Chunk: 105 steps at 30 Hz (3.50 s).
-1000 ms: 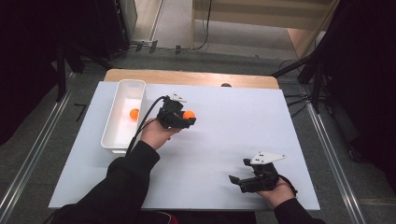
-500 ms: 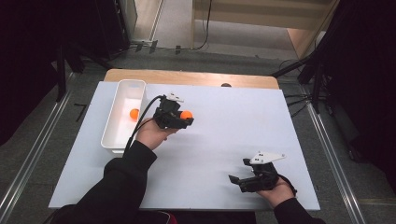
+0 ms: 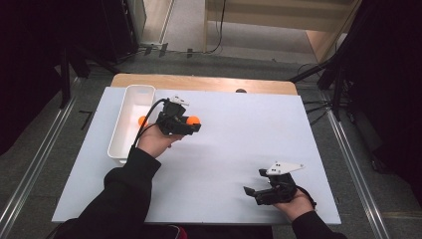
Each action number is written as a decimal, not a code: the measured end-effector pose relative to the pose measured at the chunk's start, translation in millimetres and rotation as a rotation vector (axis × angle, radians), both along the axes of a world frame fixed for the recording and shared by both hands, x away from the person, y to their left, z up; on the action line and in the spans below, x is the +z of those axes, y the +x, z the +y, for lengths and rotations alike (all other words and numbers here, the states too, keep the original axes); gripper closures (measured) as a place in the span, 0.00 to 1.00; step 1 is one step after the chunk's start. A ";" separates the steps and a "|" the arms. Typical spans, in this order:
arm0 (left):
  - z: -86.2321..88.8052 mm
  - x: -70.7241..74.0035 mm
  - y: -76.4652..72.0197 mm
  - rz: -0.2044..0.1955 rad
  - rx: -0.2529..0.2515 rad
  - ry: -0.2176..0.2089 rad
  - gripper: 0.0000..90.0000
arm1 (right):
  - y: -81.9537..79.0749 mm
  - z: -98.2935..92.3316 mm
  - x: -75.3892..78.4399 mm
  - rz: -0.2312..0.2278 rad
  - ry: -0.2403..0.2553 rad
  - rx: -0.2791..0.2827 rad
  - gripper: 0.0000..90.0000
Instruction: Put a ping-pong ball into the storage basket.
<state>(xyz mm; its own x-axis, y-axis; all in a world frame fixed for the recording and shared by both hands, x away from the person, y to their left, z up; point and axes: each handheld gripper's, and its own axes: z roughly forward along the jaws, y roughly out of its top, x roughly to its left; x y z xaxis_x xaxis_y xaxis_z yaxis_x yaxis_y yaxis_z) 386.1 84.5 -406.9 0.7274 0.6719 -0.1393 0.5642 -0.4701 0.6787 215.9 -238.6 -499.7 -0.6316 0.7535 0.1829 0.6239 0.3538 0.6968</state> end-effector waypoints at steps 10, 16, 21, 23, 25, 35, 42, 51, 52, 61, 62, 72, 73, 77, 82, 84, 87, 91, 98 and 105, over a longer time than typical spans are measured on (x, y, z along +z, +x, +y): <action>11.3 11.1 -0.9 -0.001 0.006 0.005 0.56 | -0.1 -0.1 0.0 0.000 -0.001 -0.001 0.12; 17.8 14.7 -0.1 0.003 0.010 0.003 0.56 | -0.1 -0.1 0.1 -0.001 -0.002 -0.001 0.12; 22.6 16.5 0.7 0.006 0.021 -0.002 0.56 | 0.1 -0.5 0.0 -0.006 -0.004 0.002 0.12; 24.3 17.3 1.4 0.004 0.025 -0.005 0.56 | 0.0 -0.3 0.1 -0.005 -0.002 -0.001 0.12; 26.3 18.5 1.9 0.004 0.027 -0.001 0.56 | -0.3 -0.4 0.1 -0.003 -0.003 0.001 0.12; 36.2 24.7 3.9 -0.012 0.047 0.003 0.56 | -0.6 -0.3 0.3 -0.002 -0.001 0.003 0.12; 44.2 28.0 5.8 -0.011 0.066 0.001 0.56 | -0.7 -0.2 0.4 -0.003 0.000 0.004 0.12; 55.4 31.5 8.3 -0.015 0.092 0.003 0.56 | -0.7 -0.2 0.4 -0.003 -0.001 0.005 0.12; 56.6 31.7 8.7 -0.018 0.092 0.003 0.56 | -0.7 -0.3 0.4 -0.003 -0.002 0.005 0.12; 70.2 34.6 11.6 -0.025 0.129 0.002 0.56 | -0.8 -0.3 0.3 -0.003 -0.002 0.005 0.12; 71.6 34.8 11.9 -0.025 0.133 -0.002 0.56 | -0.7 -0.3 0.3 -0.003 -0.003 0.005 0.12; 82.4 37.8 13.5 -0.032 0.159 0.004 0.56 | -0.7 -0.4 0.2 -0.003 -0.003 0.005 0.12; 83.9 38.3 13.7 -0.033 0.160 0.000 0.56 | -0.7 -0.4 0.2 -0.003 -0.004 0.005 0.12; 87.2 39.6 14.3 -0.048 0.182 0.016 0.56 | -0.7 0.2 0.3 -0.003 -0.003 0.006 0.12; 94.4 40.7 15.6 -0.052 0.206 0.016 0.56 | -0.5 0.5 0.2 -0.003 -0.003 0.004 0.12; 97.6 40.7 15.7 -0.053 0.222 0.008 0.56 | -0.2 0.8 0.2 -0.004 -0.002 0.005 0.12; 102.0 40.9 15.7 -0.056 0.240 0.007 0.56 | 1.0 0.9 0.5 -0.006 0.000 0.014 0.12; 107.4 41.6 15.3 -0.056 0.264 0.001 0.56 | 1.9 2.1 0.9 -0.004 0.004 0.012 0.12; 114.8 41.2 15.2 -0.070 0.311 0.013 0.56 | 4.7 3.8 0.8 -0.009 -0.001 0.031 0.12; 120.8 39.9 18.6 -0.074 0.370 0.015 0.56 | 5.0 4.5 0.7 -0.009 -0.003 0.033 0.12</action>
